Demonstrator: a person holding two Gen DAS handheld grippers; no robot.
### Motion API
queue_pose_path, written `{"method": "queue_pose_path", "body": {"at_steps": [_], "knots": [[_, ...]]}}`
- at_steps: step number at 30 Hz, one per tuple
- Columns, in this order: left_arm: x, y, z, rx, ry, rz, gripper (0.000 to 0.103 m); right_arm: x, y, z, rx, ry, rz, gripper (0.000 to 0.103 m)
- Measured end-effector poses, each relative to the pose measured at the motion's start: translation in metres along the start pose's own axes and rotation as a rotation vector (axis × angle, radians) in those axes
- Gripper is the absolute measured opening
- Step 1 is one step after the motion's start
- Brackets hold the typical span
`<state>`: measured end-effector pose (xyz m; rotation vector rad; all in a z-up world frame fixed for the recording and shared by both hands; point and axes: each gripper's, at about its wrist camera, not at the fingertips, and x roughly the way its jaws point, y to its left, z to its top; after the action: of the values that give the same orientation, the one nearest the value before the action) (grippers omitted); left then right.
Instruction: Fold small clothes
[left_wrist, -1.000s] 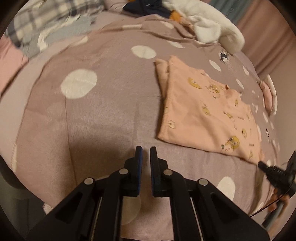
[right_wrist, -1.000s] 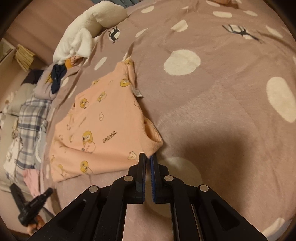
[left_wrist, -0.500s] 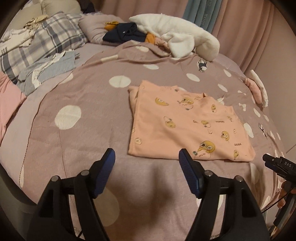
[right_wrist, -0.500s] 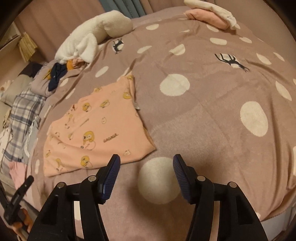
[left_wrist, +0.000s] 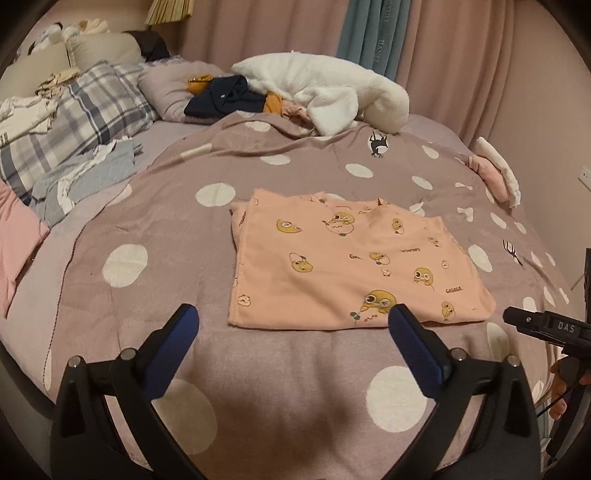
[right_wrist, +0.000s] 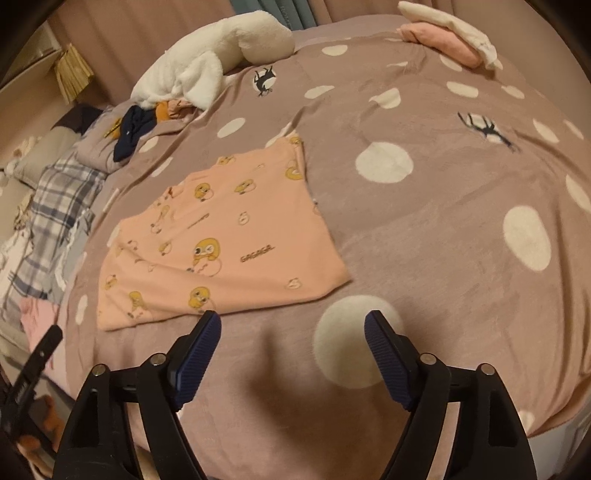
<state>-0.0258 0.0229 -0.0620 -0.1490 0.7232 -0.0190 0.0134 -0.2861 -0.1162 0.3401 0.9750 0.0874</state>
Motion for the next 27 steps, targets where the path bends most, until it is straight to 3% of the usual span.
{"method": "queue_pose_path", "body": {"at_steps": [9,17,23,27], "knots": [[-0.011,-0.013,-0.006,-0.035,-0.027,-0.019,0.102,0.019,-0.005,-0.008,0.147,0.071,0.169,0.082],[-0.012,-0.009,-0.016,-0.028,-0.027,0.049,0.102,0.027,-0.025,-0.014,0.296,0.085,0.239,0.082],[-0.007,-0.006,-0.02,-0.055,0.009,0.014,0.102,0.036,-0.036,-0.011,0.377,0.094,0.332,0.082],[-0.003,-0.009,-0.022,-0.027,0.016,0.033,0.102,0.04,-0.037,-0.001,0.386,0.077,0.313,0.082]]}}
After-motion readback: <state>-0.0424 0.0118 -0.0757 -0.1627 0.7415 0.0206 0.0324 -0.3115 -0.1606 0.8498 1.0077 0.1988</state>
